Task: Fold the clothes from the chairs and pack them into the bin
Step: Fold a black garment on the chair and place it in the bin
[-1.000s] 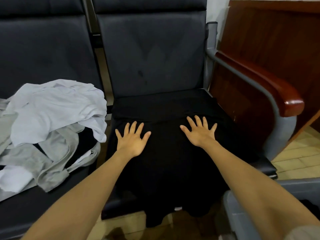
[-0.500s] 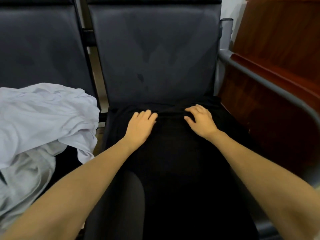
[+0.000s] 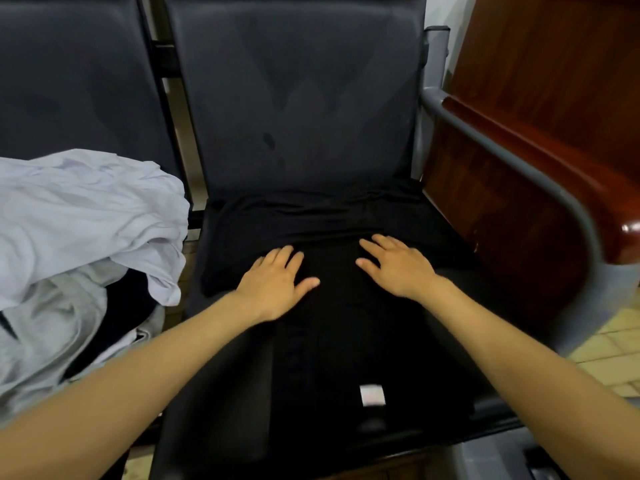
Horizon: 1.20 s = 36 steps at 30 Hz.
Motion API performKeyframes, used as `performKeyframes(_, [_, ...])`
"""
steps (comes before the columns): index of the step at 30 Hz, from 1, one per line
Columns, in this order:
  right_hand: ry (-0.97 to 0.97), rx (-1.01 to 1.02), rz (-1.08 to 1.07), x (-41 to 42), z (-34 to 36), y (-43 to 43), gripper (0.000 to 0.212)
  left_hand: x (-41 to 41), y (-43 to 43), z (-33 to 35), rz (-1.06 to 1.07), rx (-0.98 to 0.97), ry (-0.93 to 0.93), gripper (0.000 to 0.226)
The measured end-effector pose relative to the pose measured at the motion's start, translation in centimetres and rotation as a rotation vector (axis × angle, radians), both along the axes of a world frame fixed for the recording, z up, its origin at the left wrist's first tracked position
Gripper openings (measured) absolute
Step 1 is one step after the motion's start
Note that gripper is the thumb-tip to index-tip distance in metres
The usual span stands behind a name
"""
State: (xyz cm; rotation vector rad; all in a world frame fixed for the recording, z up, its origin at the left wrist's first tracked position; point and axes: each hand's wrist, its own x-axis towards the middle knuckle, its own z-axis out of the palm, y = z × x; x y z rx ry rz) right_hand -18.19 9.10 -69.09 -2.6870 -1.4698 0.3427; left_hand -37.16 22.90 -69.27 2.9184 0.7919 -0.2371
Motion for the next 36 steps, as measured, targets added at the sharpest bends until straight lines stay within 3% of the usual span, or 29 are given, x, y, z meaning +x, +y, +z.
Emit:
performKeyframes(4, [0.063,-0.026,-0.030,3.5,-0.3,4.8,0.055,3.8,4.0,-0.4,0.075,0.093,-0.005,0.063])
performKeyframes(6, [0.054,0.043,-0.018,3.6,-0.1,5.9,0.052,4.6,3.8,0.0,0.040,0.192,-0.108,0.053])
performKeyframes(10, [-0.004,0.379,0.074,0.8,0.9,3.0,0.036,2.0,0.1,1.0,-0.052,0.085,-0.421,0.035])
performKeyframes(13, [-0.018,0.491,0.234,-2.1,0.6,-2.5,0.019,-3.3,-2.6,1.1,-0.134,-0.006,-0.505,0.026])
performKeyframes(17, [0.067,0.479,0.313,-5.2,0.1,-10.0,0.035,-9.6,-4.8,1.3,-0.285,-0.176,-0.339,0.050])
performKeyframes(21, [0.175,0.318,0.305,-6.5,0.1,-13.6,0.044,-11.8,-5.9,1.4,-0.332,-0.104,-0.189,0.068])
performKeyframes(25, [0.053,0.363,0.212,-7.3,-0.2,-14.4,0.029,-11.7,-7.1,1.8,-0.344,0.074,-0.230,0.035])
performKeyframes(27, [-0.038,0.328,0.135,-8.3,0.6,-14.4,0.026,-11.9,-8.5,3.1,-0.263,0.068,-0.237,0.029])
performKeyframes(30, [-0.085,0.382,0.045,-10.1,4.0,-15.2,0.020,-13.0,-10.6,5.8,-0.090,-0.110,-0.349,0.017])
performKeyframes(32, [0.007,0.454,0.003,-11.2,7.1,-16.5,0.013,-14.3,-11.7,7.6,-0.021,-0.269,-0.455,0.007])
performKeyframes(36, [0.162,0.583,0.026,-13.8,12.7,-20.4,0.002,-16.8,-14.3,11.4,0.095,-0.530,-0.664,0.017])
